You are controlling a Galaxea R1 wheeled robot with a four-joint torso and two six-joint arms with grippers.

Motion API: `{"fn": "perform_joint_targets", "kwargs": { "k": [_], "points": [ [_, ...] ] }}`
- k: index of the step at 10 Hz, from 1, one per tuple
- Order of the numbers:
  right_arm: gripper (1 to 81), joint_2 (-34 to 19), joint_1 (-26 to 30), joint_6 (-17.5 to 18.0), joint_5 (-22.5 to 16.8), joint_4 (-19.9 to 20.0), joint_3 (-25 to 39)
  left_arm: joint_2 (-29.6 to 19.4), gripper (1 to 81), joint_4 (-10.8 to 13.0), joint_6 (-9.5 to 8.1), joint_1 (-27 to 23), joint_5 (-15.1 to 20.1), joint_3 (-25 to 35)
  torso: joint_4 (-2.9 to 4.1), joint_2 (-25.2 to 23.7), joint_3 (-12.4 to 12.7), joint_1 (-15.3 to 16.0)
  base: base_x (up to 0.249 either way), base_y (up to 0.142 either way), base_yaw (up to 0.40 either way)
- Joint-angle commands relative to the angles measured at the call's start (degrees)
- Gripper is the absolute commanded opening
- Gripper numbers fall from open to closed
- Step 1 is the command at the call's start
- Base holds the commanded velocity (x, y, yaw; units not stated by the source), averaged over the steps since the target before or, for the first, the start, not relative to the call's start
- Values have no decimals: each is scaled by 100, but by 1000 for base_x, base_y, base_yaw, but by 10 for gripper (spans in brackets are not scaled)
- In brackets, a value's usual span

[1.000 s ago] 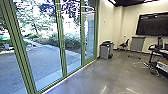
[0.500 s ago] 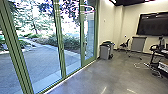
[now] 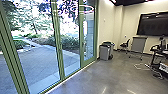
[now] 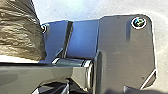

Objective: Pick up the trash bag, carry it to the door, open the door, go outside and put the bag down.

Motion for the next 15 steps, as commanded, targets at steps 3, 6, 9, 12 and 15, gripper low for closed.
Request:
{"fn": "perform_joint_targets", "kwargs": {
  "k": [3,6,9,12,15],
  "points": [
    [811,6,314,-23,-369,-35,10,-9,10,39,-3,-408,313,0,0,0,0,-2,134,-66,0],
    [811,6,314,-23,-369,-35,10,-17,10,39,-3,-408,305,0,0,0,0,-2,134,-66,0],
    [811,32,305,-23,-369,-35,10,0,10,39,-3,-390,270,0,0,0,0,-2,134,-66,0],
    [811,41,305,-23,-369,-35,-34,35,10,127,-11,-320,-284,0,0,0,0,-2,138,-71,0],
    [811,50,305,-23,-369,-35,-34,44,10,127,-11,-320,-276,0,0,0,0,-2,142,-71,0]
  ]
}}
